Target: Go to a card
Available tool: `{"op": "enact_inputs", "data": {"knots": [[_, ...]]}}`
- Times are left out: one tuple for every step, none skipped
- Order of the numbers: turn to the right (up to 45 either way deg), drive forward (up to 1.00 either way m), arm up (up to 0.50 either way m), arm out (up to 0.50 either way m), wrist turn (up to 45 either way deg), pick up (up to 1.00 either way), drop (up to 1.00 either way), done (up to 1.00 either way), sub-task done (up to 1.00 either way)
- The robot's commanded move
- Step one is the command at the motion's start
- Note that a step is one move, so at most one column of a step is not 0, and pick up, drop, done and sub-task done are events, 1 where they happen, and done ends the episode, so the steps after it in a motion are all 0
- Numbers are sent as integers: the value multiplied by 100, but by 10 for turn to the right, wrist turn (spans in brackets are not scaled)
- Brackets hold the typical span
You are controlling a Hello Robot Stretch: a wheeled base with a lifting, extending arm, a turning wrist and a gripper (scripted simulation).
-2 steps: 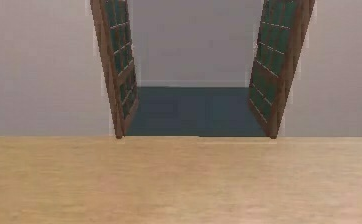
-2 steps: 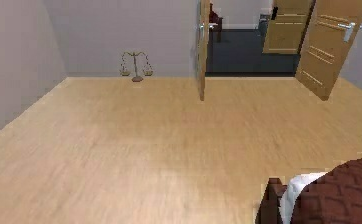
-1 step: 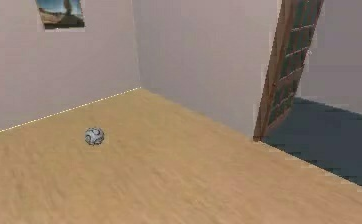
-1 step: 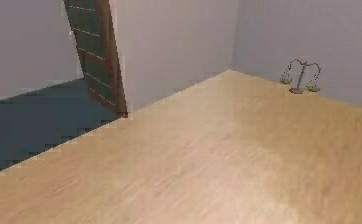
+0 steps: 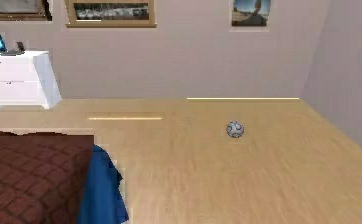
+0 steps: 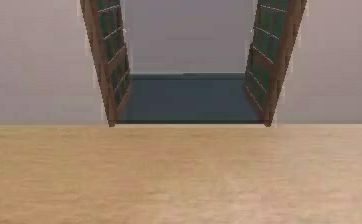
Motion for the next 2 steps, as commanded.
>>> {"op": "enact_inputs", "data": {"knots": [[0,100,0,0,0,0,0,0,0],[-60,0,0,0,0,0,0,0,0]]}}
